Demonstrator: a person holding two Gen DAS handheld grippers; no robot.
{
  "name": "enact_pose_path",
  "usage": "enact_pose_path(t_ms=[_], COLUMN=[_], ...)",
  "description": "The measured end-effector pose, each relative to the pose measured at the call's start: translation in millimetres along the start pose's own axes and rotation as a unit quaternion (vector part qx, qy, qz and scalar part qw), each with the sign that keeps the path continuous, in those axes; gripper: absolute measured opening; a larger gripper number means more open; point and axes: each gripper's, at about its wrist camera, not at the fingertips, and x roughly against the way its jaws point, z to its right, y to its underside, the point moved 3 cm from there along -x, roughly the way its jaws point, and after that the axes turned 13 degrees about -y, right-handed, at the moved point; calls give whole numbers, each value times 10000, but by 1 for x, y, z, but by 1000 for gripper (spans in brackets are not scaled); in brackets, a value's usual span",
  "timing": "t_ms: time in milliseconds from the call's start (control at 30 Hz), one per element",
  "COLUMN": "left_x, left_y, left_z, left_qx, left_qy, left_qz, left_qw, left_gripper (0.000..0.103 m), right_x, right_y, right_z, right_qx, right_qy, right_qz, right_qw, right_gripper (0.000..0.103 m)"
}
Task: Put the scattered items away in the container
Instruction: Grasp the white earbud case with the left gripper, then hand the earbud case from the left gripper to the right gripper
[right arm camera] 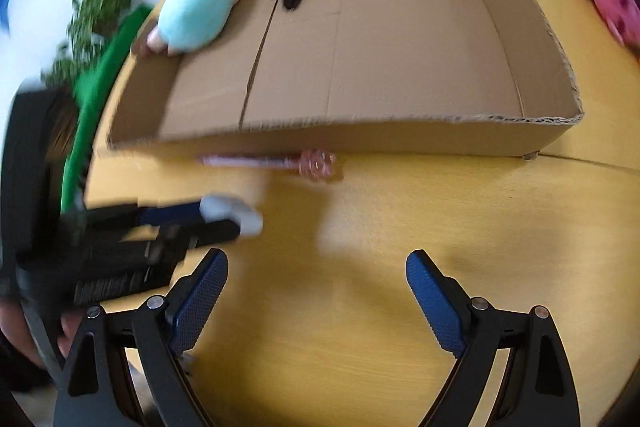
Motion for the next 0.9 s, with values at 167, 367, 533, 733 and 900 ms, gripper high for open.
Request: enact_pose_path(t_ms=[167, 367, 533, 733, 900], left_x=[14, 28, 41, 44, 51], left_y=[7, -14, -7, -5, 3], left_z=[10, 21, 32, 36, 33], left_qx=[-350, -682, -1196, -1605, -1938], left_qy=[87, 413, 564, 538, 396], left_qz=[175, 420, 605, 643, 708], left_qw=[9992, 9959, 9894, 9835, 9777], left_gripper=[41, 41, 41, 41, 41], right_x=[-2, -20, -35, -40, -40], right_y=[-14, -15, -16, -18, -14], right_z=[-9, -35, -41, -53, -59], right_qx=[-131, 225, 393, 871, 1040], right_qy=[-742, -1066, -1652, -1924, -1830], right_qz=[89, -311, -899, -1311, -1434], right_qw=[9971, 9936, 9814, 9686, 9670], right_gripper=[94, 93, 89, 49, 46])
